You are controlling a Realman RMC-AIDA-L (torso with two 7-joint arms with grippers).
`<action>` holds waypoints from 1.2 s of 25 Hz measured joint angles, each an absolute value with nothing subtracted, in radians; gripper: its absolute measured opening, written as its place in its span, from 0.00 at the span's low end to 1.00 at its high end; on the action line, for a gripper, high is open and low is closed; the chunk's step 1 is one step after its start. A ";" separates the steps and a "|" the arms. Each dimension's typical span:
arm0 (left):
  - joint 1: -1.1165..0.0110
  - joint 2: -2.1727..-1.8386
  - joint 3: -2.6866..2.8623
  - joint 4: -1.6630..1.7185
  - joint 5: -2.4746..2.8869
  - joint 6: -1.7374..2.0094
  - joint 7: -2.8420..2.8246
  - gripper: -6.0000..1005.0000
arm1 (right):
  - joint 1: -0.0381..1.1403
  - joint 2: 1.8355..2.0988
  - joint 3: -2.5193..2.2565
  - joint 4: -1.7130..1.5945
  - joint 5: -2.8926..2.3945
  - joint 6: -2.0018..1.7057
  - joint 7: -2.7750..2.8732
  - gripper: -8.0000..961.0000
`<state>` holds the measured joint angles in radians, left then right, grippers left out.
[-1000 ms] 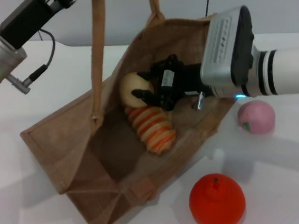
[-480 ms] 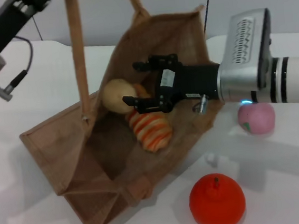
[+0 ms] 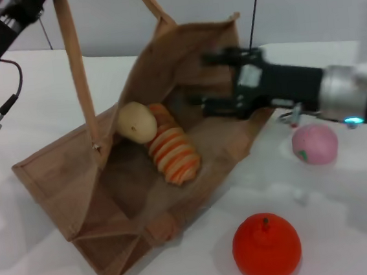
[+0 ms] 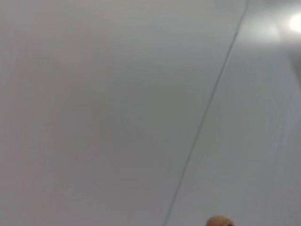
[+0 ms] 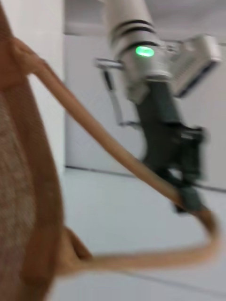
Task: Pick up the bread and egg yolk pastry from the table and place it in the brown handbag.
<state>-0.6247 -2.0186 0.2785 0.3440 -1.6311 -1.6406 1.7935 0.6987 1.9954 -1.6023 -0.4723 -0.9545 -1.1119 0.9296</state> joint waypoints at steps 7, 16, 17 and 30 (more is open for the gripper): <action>-0.629 -2.028 0.288 0.314 -1.590 -1.525 1.939 0.22 | 0.564 1.941 -1.395 -0.459 -0.956 -1.299 0.928 0.84; -0.635 -2.032 0.252 0.143 -1.616 -1.444 2.328 0.55 | 0.504 1.943 -1.086 -0.319 -0.949 -1.470 0.762 0.84; -0.636 -2.034 0.242 0.100 -1.650 -1.433 2.414 0.55 | 0.503 1.950 -1.052 -0.298 -0.949 -1.477 0.722 0.84; -0.618 -2.043 0.221 -0.102 -1.943 -1.389 2.775 0.58 | 0.484 2.019 -0.600 -0.085 -0.947 -1.518 0.309 0.83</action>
<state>-0.6180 -2.0425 0.2210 -0.1018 -1.9428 -1.3894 2.7746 0.4844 2.0185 -0.6004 -0.0854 -0.9469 -1.5177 0.3095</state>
